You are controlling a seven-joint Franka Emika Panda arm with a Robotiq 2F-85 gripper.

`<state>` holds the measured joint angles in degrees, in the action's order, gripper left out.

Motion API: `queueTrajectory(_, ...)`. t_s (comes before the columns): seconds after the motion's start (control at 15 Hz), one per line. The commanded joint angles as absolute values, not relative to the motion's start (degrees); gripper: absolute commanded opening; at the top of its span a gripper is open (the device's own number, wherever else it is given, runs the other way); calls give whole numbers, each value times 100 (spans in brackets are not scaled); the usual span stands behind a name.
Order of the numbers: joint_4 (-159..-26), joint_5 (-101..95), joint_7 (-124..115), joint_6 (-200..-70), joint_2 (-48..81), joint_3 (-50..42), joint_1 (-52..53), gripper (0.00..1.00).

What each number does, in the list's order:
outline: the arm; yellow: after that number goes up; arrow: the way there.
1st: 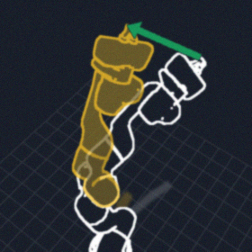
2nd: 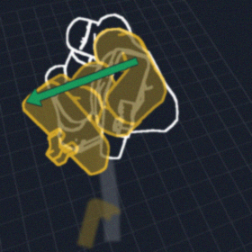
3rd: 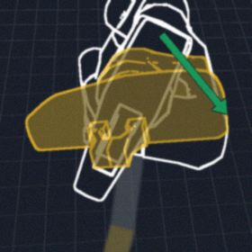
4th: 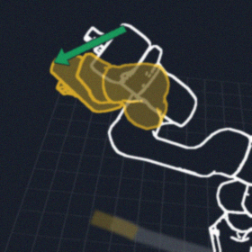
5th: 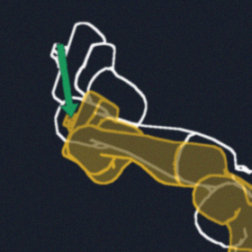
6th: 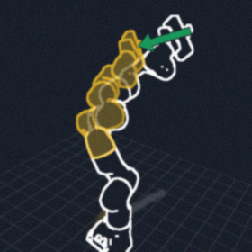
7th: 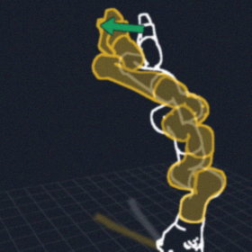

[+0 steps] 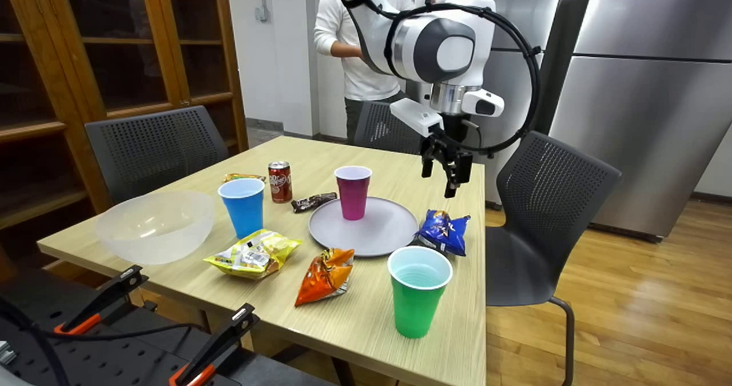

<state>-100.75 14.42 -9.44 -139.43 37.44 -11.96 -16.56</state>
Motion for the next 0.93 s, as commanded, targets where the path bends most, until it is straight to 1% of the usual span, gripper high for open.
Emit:
queueTrajectory(0.0,-9289,1173,-924,-13342,4225,-1193,-1750,100)
queueTrajectory(0.6,-8314,752,-952,-12504,4897,-1270,-1821,100)
queueTrajectory(0.67,-8712,820,-960,-12820,4708,-1249,-1788,100)
queueTrajectory(0.87,-8549,816,-963,-12750,4818,-1248,-1800,100)
